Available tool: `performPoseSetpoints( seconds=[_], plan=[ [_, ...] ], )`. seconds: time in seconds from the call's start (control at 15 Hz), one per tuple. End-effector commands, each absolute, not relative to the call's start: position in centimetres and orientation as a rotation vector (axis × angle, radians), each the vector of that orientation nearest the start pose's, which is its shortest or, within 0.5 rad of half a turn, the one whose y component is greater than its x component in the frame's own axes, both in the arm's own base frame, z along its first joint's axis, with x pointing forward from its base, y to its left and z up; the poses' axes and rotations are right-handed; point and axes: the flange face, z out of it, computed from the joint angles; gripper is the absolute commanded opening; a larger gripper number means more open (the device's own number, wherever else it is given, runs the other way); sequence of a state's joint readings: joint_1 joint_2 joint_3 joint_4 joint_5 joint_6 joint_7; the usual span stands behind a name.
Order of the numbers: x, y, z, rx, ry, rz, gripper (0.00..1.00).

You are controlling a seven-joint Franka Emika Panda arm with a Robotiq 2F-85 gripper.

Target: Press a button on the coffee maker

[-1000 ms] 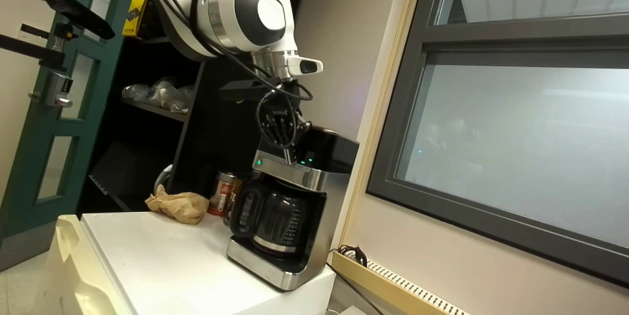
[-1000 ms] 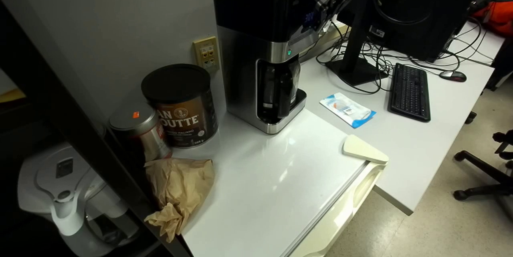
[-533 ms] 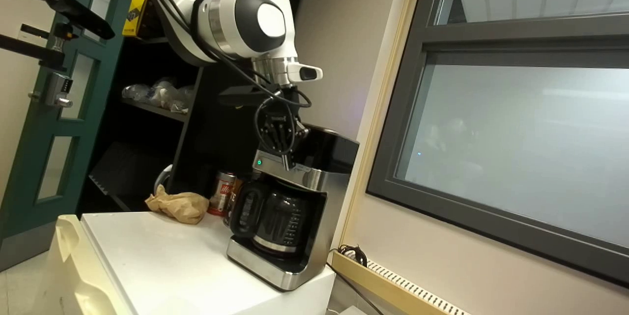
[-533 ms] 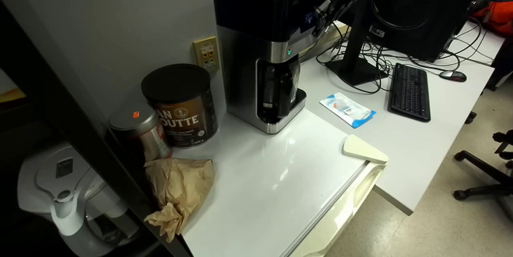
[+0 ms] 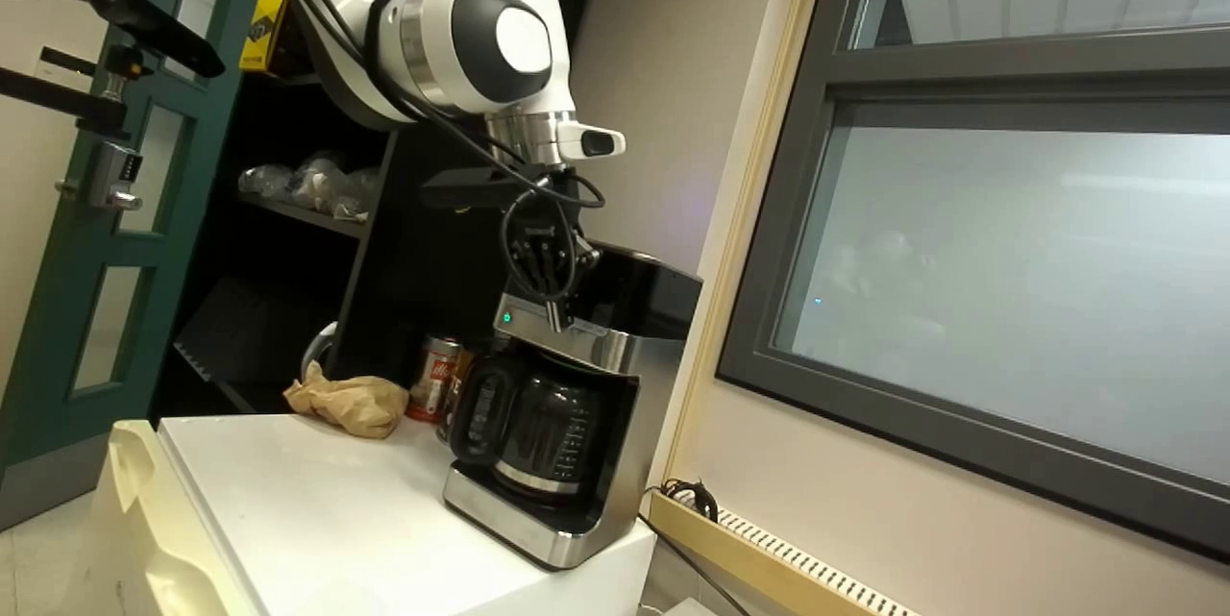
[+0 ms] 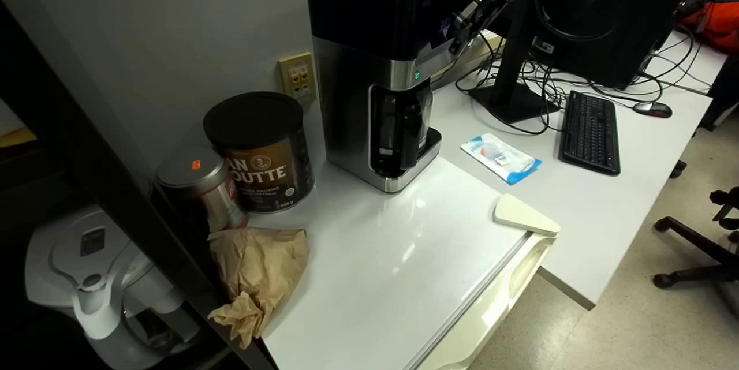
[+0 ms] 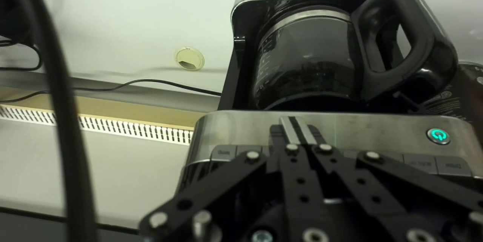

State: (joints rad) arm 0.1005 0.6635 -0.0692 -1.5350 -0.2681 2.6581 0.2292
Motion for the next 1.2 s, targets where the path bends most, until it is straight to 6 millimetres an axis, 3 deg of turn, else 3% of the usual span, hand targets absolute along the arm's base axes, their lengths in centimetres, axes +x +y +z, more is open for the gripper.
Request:
performPoseSetpoints(
  seconds=[0.0,0.27,0.6,1.13],
  plan=[
    [71.3,4.9,33.2,-3.228,-0.184,-0.805,0.0],
    [67.8,5.6,34.4,-3.288,-0.34,-0.802,0.0],
    [63.9,4.9,35.7,-3.374,-0.561,-0.804,0.0],
    [61.0,3.5,37.7,-3.435,-0.763,-0.848,0.0]
  ],
)
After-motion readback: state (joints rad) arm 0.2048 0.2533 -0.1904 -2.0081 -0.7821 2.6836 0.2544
